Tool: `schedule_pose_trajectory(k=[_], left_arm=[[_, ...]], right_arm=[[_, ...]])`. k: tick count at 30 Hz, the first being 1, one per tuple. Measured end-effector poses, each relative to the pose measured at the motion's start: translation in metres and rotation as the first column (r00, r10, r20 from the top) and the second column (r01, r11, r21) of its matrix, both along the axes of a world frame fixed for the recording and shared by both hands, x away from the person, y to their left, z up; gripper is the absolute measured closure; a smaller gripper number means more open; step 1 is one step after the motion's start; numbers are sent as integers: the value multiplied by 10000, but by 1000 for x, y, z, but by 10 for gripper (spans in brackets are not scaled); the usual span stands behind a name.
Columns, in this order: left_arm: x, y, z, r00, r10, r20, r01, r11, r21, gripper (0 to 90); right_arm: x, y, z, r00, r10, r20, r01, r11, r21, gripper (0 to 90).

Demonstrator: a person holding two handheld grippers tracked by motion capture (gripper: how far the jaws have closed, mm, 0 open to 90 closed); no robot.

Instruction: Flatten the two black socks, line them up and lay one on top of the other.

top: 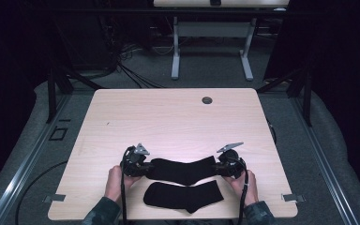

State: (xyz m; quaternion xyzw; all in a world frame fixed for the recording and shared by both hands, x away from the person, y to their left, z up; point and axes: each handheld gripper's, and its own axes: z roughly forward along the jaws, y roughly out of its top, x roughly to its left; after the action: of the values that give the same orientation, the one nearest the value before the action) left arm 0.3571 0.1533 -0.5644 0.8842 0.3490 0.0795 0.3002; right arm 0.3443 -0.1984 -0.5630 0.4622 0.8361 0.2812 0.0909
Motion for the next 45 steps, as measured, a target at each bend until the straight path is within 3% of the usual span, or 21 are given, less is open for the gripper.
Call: schedule_pose_trajectory(k=[1, 6, 10, 11, 12, 14, 16, 19, 20, 21, 24, 29, 33, 36, 40, 45], left_arm=[[0, 1, 0, 10000, 14, -46, -14, 10000, -35, 811], [1, 2, 1, 10000, 13, -88, -13, 10000, 37, 817], [2, 6, -1, 9998, 99, -176, -103, 9996, -250, 818], [2, 6, -1, 9998, 99, -176, -103, 9996, -250, 816], [3, 6, -1, 9998, 104, -178, -109, 9996, -277, 805], [3, 6, 0, 9994, -45, -350, 30, 9991, -428, 723], [3, 6, 1, 9995, 8, -326, -23, 9989, -466, 615], [0, 15, 5, 9986, 502, -143, -511, 9962, -703, 464], [0, 15, 5, 9986, 502, -143, -511, 9962, -703, 425], [-3, 22, 10, 9976, 687, 1, -684, 9938, -881, 384], [-6, 29, 17, 9967, 804, 113, -789, 9923, -954, 304], [-23, 49, 40, 9874, 1281, 933, -1188, 9879, -998, 240], [-33, 62, 45, 9800, 1608, 1173, -1496, 9838, -992, 209], [-39, 70, 44, 9746, 1829, 1290, -1722, 9810, -895, 181], [-46, 95, 27, 9580, 2672, 1043, -2619, 9631, -615, 158], [-54, 115, 10, 9390, 3294, 984, -3271, 9442, -396, 143]], right_arm=[[0, 0, -1, 10000, -71, -5, 72, 9997, 218, 759], [-2, 3, -1, 9999, -54, 109, 55, 10000, -22, 761], [-5, 2, -2, 9996, -24, 270, 25, 10000, -55, 762], [-6, 3, -3, 9993, -156, 327, 148, 9996, 261, 762], [-6, 3, -3, 9994, -125, 313, 118, 9997, 220, 761], [-5, 3, -2, 9994, -11, 349, 12, 10000, -17, 745], [-5, 3, -3, 9993, -43, 382, 39, 9999, 112, 732], [-8, 1, 0, 9972, -39, 746, 10, 9992, 392, 605], [-8, 1, 0, 9972, -39, 746, 10, 9992, 392, 605], [-10, -2, 6, 9952, -240, 951, 180, 9978, 637, 535], [-13, -7, 18, 9920, -280, 1230, 207, 9980, 601, 396], [-20, -21, 38, 9842, -287, 1747, 187, 9981, 586, 252], [-26, -33, 43, 9798, -420, 1954, 316, 9979, 559, 182], [-31, -45, 44, 9769, -617, 2044, 558, 9978, 344, 141], [-38, -64, 43, 9708, -1093, 2134, 1081, 9940, 175, 55], [-44, -88, 34, 9617, -1728, 2126, 1768, 9842, 3, 0]])
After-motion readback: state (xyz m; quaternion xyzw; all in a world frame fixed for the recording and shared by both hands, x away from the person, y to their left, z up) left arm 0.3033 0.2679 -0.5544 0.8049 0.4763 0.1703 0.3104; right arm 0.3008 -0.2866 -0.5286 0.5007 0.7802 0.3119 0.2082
